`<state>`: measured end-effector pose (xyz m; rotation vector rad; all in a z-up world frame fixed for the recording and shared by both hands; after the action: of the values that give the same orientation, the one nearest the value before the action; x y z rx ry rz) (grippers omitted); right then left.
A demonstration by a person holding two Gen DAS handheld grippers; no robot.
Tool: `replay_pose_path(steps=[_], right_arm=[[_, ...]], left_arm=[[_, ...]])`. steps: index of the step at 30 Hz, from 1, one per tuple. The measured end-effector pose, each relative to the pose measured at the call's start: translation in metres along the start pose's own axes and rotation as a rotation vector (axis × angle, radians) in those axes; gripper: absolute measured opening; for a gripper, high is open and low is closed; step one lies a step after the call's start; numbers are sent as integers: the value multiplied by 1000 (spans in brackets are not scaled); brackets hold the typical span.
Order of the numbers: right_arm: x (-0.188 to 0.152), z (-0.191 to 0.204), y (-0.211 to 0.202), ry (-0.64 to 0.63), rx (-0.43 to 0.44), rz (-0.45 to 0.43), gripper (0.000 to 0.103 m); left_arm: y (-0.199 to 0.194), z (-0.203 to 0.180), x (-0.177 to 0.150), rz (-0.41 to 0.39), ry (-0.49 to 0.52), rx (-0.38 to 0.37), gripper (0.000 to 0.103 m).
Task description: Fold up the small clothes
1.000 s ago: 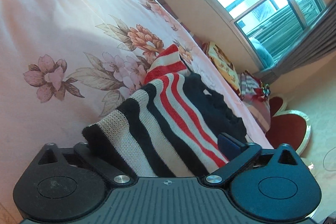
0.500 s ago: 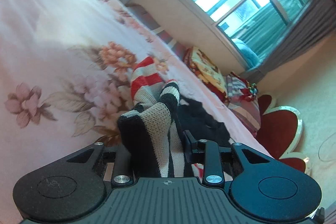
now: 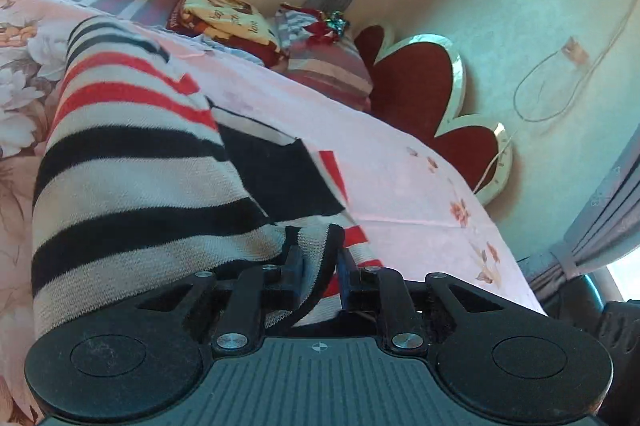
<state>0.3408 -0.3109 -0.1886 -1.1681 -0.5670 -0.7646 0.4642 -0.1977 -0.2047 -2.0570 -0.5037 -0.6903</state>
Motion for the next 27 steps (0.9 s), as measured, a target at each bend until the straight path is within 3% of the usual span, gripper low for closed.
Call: replay_pose_path(steps=[5, 6, 7, 8, 9, 10, 13, 15, 20, 23, 26, 27], right_arm=[[-11, -23, -15, 166, 84, -13, 67], [-11, -22, -14, 179, 100, -15, 70], [-9, -20, -13, 186, 114, -18, 70], [-8, -16, -13, 191, 129, -21, 70], [-6, -12, -13, 193, 139, -21, 70], [-2, -8, -12, 195, 157, -23, 72], [10, 8, -9, 193, 223, -26, 84], [17, 17, -1, 183, 254, -17, 84], [27, 24, 47, 263, 323, 82, 82], [33, 20, 69, 328, 369, 106, 79], [41, 25, 86, 322, 393, 124, 56], [42, 28, 89, 290, 379, 132, 37]], left_arm=[[-34, 4, 9, -16, 32, 28, 19], [-40, 7, 14, -20, 33, 41, 23], [-47, 12, 19, -29, 30, 55, 43], [-53, 18, 25, -48, 17, 62, 73], [-61, 26, 31, -85, 0, 78, 83], [-71, 34, 36, -127, -10, 109, 87], [-80, 60, 50, -166, -19, 194, 87], [-68, 79, 52, -126, -27, 261, 87], [-23, 104, 47, -43, -66, 300, 86], [-3, 109, 36, 16, -99, 279, 86], [5, 115, 28, 31, -142, 274, 86], [5, 116, 26, 33, -155, 269, 86]])
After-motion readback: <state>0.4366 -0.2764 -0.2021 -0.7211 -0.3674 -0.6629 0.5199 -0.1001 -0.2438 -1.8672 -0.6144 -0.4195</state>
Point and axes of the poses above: each gripper's, at about its wrist camera, not at the fingertips, and y roughly the way its jaws point, z to its left, x to its top, the point moved 6 cm from there along y, roughly the way its jaws point, and after that the axes turned 11 degrees about x, right-handed, at the moved point
